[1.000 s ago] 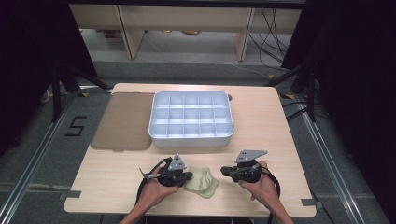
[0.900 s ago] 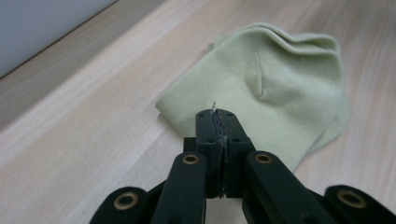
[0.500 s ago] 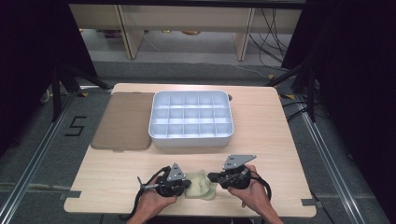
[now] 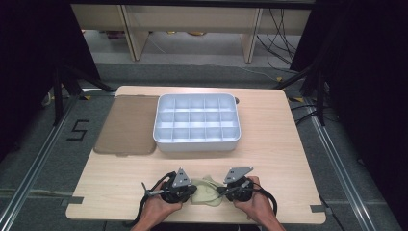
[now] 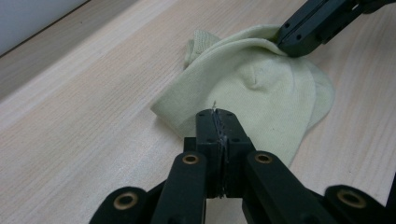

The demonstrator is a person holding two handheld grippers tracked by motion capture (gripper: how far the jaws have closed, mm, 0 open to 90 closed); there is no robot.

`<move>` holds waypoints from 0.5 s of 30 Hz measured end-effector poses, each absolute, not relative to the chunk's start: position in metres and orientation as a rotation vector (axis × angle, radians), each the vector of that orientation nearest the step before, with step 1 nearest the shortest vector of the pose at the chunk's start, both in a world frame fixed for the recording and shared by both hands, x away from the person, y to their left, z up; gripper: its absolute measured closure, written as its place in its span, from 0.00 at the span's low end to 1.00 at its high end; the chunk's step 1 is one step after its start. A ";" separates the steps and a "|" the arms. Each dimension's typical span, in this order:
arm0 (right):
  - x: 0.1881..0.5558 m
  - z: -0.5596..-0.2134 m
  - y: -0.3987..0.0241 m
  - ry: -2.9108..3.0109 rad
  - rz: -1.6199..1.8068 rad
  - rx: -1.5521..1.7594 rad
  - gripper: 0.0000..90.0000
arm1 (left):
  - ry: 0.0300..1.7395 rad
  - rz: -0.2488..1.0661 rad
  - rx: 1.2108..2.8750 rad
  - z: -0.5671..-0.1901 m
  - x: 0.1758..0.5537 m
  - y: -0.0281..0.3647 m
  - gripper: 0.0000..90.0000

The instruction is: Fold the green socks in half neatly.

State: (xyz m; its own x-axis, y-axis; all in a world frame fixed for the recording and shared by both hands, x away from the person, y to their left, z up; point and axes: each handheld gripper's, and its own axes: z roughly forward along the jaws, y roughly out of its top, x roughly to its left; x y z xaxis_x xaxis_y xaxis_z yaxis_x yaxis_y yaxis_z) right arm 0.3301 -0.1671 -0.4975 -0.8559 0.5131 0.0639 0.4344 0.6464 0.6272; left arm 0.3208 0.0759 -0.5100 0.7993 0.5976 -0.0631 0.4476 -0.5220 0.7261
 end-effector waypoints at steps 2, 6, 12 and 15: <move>0.330 -0.499 -0.170 2.714 0.965 0.748 1.00 | 0.769 0.250 2.208 -0.510 0.321 0.076 0.98; 0.327 -0.486 -0.176 2.647 1.044 0.776 1.00 | 0.772 0.272 2.214 -0.510 0.320 0.075 0.98; 0.334 -0.469 -0.154 2.633 1.151 0.677 0.99 | 0.757 0.270 2.222 -0.509 0.320 0.075 0.98; 0.341 -0.478 -0.142 2.671 1.119 0.691 0.99 | 0.764 0.271 2.215 -0.510 0.320 0.074 0.97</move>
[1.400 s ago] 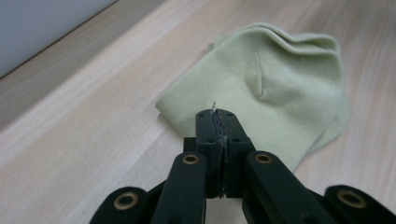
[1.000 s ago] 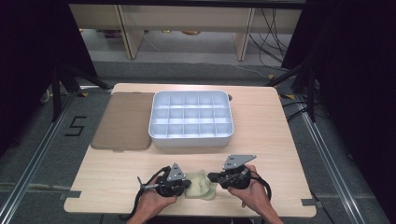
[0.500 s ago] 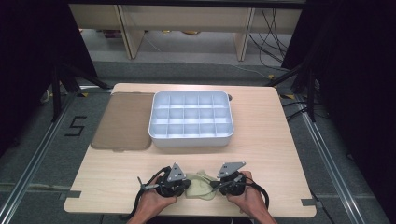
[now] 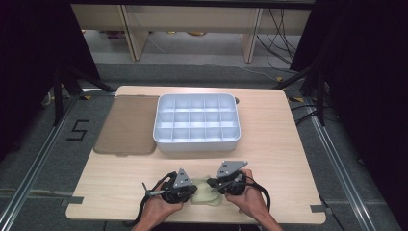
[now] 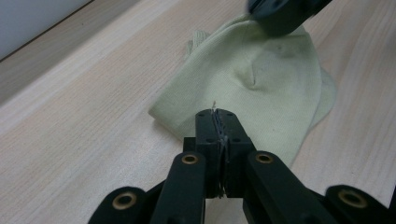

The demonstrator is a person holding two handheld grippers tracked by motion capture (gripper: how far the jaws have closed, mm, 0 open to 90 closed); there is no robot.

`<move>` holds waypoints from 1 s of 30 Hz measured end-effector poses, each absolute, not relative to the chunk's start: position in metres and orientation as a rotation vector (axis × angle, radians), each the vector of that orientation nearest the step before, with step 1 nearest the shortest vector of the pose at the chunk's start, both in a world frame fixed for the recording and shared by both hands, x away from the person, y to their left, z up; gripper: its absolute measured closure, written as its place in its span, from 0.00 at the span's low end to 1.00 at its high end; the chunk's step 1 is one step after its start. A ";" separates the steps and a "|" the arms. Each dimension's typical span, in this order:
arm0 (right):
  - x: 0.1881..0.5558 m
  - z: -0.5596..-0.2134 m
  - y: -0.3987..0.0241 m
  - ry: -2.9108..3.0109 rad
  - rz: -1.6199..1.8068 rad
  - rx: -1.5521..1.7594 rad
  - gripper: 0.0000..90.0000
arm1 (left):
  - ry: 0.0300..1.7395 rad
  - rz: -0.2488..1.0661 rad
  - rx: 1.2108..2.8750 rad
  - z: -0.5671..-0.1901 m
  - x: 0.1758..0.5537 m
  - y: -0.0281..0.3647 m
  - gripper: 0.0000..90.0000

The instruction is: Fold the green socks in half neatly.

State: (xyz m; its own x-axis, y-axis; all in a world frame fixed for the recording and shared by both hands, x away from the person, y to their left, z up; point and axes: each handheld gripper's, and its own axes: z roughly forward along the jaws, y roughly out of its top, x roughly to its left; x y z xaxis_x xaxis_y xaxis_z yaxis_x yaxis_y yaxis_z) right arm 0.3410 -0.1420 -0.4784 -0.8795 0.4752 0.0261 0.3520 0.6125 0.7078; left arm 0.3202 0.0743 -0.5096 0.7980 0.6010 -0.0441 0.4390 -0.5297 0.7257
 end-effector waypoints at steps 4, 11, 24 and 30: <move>0.356 -0.490 -0.143 2.661 1.058 0.742 1.00 | 0.773 0.270 2.214 -0.510 0.320 0.074 0.97; 0.360 -0.495 -0.156 2.661 1.037 0.815 1.00 | 0.756 0.276 2.220 -0.509 0.320 0.074 0.96; 0.351 -0.492 -0.171 2.634 1.080 0.791 0.98 | 0.767 0.279 2.217 -0.509 0.320 0.074 0.95; 0.344 -0.482 -0.171 2.633 1.122 0.773 0.98 | 0.748 0.293 2.226 -0.509 0.320 0.074 0.94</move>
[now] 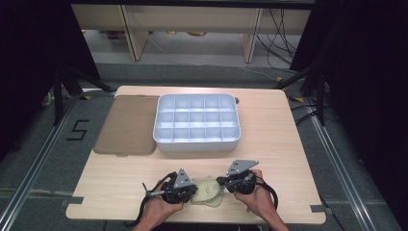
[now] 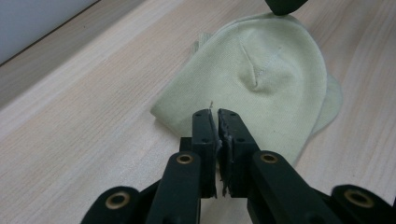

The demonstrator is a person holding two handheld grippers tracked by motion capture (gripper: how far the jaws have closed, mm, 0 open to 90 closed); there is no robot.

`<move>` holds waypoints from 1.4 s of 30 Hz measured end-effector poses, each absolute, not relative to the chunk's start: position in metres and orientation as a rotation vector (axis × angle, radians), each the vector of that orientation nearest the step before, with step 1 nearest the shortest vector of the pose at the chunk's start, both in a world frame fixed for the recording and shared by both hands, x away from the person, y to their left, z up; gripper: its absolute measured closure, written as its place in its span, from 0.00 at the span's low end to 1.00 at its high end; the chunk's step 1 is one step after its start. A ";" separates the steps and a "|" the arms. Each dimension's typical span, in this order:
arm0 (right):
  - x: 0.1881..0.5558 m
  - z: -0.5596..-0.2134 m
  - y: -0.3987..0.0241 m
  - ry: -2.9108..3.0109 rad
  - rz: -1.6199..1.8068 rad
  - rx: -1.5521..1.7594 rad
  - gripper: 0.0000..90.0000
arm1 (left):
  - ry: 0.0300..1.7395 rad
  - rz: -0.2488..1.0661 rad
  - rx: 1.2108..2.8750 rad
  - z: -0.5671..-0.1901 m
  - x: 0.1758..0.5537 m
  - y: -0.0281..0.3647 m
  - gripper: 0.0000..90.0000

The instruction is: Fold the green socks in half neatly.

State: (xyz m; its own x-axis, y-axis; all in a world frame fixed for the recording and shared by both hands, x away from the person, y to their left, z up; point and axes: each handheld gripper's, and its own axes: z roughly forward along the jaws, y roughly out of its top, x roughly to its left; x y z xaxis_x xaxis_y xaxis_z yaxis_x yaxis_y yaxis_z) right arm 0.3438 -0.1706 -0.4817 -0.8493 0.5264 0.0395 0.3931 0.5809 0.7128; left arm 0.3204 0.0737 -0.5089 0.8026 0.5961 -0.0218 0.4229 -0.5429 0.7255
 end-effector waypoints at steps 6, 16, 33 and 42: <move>0.343 -0.480 -0.166 2.641 1.141 0.773 0.98 | 0.755 0.292 2.215 -0.510 0.321 0.072 0.94; 0.347 -0.494 -0.164 2.684 1.081 0.801 0.98 | 0.765 0.285 2.212 -0.510 0.323 0.073 0.94; 0.341 -0.498 -0.153 2.738 1.071 0.774 0.98 | 0.777 0.308 2.205 -0.510 0.333 0.079 0.93; 0.336 -0.500 -0.143 2.763 1.085 0.741 0.96 | 0.795 0.308 2.201 -0.511 0.337 0.085 0.92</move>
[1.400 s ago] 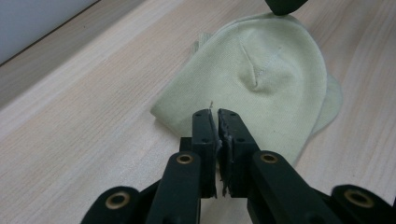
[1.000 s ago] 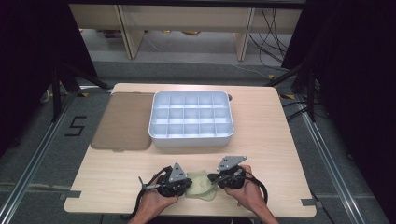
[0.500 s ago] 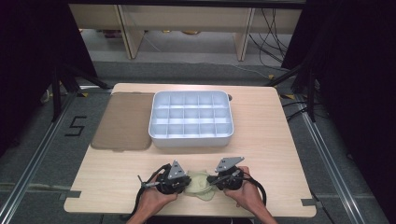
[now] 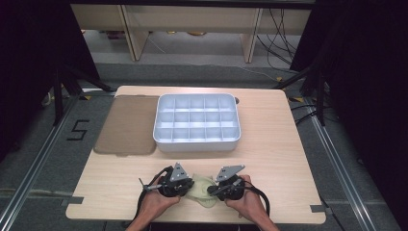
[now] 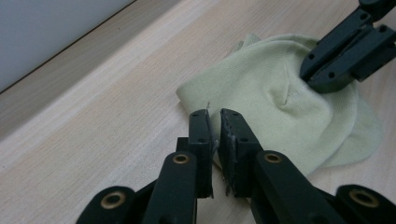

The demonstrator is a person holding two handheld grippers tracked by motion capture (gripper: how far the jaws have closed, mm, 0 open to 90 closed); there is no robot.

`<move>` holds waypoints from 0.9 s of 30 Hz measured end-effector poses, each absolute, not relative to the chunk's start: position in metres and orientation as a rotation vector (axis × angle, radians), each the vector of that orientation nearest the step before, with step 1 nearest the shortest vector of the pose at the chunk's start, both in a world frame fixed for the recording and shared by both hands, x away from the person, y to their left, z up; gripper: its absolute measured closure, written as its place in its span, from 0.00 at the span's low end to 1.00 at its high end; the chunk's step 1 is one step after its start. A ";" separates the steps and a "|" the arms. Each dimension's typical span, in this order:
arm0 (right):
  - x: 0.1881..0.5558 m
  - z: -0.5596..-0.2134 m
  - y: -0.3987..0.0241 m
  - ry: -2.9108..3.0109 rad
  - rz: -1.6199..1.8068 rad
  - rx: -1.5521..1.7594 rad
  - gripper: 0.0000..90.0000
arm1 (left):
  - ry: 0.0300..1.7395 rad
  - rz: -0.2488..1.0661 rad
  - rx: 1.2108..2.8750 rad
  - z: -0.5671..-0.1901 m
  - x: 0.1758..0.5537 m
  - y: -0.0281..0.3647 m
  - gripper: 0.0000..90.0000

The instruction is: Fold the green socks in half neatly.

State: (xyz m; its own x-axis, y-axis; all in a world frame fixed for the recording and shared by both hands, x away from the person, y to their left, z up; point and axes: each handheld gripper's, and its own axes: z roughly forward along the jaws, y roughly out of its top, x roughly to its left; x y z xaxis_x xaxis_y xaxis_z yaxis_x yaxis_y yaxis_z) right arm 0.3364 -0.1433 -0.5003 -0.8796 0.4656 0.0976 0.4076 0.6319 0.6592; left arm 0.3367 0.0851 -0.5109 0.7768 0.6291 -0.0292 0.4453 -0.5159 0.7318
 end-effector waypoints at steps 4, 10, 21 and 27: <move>0.334 -0.501 -0.138 2.764 1.091 0.734 0.96 | 0.792 0.323 2.202 -0.511 0.339 0.088 0.91; 0.332 -0.501 -0.131 2.788 1.095 0.704 0.96 | 0.808 0.322 2.197 -0.511 0.342 0.093 0.91; 0.330 -0.501 -0.126 2.793 1.110 0.722 0.93 | 0.906 0.221 2.145 -0.506 0.344 0.105 0.78; 0.330 -0.497 -0.130 2.771 1.152 0.725 0.89 | 0.962 0.167 2.150 -0.502 0.339 0.104 0.64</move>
State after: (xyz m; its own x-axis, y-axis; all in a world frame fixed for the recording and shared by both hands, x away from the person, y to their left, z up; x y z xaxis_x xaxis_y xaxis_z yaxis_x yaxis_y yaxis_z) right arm 0.3301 -0.1299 -0.4967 -0.8884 0.4414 0.1260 0.4007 0.6116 0.6822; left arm 0.3389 0.1039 -0.5022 0.7078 0.6840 -0.1766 0.5848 -0.4271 0.6896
